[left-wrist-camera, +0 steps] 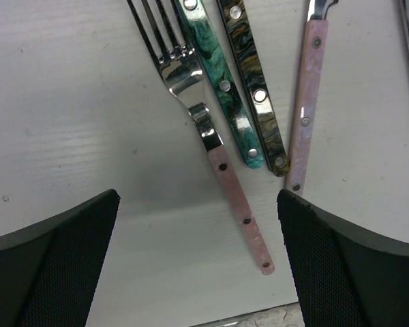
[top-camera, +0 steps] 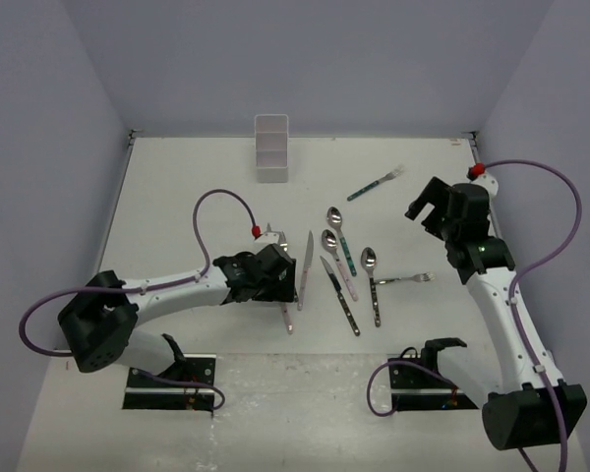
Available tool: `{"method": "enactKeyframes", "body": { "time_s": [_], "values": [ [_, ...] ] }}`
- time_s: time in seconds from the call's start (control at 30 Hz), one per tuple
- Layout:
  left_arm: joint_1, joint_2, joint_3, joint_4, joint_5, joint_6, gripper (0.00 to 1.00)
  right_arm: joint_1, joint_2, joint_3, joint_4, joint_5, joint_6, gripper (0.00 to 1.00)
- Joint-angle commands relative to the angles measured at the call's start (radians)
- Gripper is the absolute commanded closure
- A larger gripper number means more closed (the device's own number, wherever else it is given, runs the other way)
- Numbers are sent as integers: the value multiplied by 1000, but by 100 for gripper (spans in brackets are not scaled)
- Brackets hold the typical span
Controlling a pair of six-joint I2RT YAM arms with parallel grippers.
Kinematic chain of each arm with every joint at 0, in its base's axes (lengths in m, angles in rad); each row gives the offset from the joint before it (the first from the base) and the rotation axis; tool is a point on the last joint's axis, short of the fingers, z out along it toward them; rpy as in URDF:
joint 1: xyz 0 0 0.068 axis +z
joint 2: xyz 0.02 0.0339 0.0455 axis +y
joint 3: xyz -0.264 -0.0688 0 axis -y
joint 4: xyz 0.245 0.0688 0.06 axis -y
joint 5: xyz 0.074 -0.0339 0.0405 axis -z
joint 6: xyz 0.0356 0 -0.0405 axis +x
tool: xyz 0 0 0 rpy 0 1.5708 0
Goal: Sort the eating utensils into containers
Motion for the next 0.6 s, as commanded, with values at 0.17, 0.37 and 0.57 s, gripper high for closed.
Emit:
{"method": "enactKeyframes", "body": {
  "time_s": [0.17, 0.37, 0.57],
  "values": [
    [-40, 47, -35, 5, -76, -104, 6, 5, -47, -11, -16, -8, -1, 1],
    [-41, 81, -26, 16, -149, -146, 9, 5, -70, -24, -4, -28, -16, 1],
    [-40, 162, -4, -8, -166, -176, 22, 5, -85, -30, -3, -28, -19, 1]
  ]
}}
